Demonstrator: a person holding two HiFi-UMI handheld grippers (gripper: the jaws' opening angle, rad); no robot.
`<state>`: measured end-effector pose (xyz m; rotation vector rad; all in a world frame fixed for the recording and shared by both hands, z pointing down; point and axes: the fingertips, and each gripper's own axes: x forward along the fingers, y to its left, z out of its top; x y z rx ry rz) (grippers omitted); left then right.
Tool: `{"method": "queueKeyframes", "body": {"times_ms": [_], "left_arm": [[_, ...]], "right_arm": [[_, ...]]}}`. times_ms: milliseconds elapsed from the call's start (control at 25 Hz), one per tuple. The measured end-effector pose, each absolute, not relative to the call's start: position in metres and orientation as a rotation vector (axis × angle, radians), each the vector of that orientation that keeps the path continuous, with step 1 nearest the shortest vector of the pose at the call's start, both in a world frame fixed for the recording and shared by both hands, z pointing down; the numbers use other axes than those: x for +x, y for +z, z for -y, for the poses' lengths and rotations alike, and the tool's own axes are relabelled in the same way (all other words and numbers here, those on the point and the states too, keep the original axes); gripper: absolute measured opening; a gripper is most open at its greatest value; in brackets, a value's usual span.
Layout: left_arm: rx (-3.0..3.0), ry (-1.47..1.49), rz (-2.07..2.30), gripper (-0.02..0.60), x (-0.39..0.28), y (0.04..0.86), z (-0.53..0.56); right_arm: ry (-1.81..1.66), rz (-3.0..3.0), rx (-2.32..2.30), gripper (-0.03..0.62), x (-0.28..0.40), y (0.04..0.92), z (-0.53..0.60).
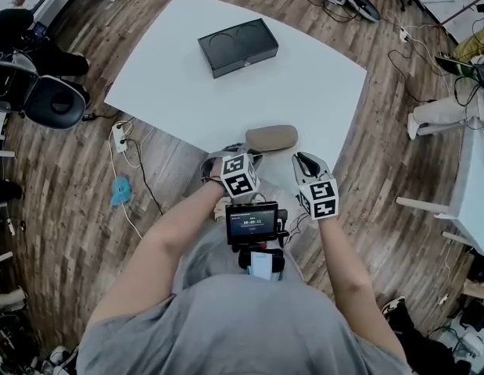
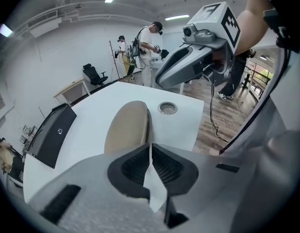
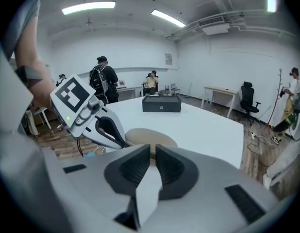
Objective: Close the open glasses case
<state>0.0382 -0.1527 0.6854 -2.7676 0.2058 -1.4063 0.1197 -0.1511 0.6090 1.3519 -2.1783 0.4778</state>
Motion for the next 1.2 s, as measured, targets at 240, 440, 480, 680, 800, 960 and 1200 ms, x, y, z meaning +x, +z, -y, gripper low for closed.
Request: {"method": "queueKeyframes", "body": {"times_ms": [240, 440, 480, 680, 800, 960, 1200], "left_arm": [[-2.810, -1.347, -0.179, 0.032, 0.036, 0.674, 0.143], [-2.956, -1.163, -0.246, 0.032, 0.030, 0.640, 0.142], [-3.000, -1.113, -0.271, 0.032, 0.027, 0.632, 0.143], [-3.178, -0.890, -0.396, 0.032, 0.004, 0.590, 0.143], [-3.205, -0.801, -0.469, 0.032, -0.012, 0.573, 0.139], [-3.242, -0.699, -0.564, 0.032, -0.030, 0.558, 0.125], [-3.314, -0.561, -0.662, 0.032, -0.040, 0.540, 0.100]], "right_arm": [[0.515, 2.195, 1.393, 0.046, 0.115, 0.601, 0.144], [0.583, 2.301, 1.411, 0.046, 0.106, 0.581, 0.134], [0.600, 2.324, 1.415, 0.046, 0.104, 0.577, 0.131], [0.627, 2.402, 1.430, 0.047, 0.094, 0.558, 0.114], [0.624, 2.421, 1.444, 0.046, 0.088, 0.553, 0.104], [0.620, 2.430, 1.451, 0.048, 0.081, 0.548, 0.090], [0.642, 2.454, 1.474, 0.047, 0.078, 0.542, 0.067]]}}
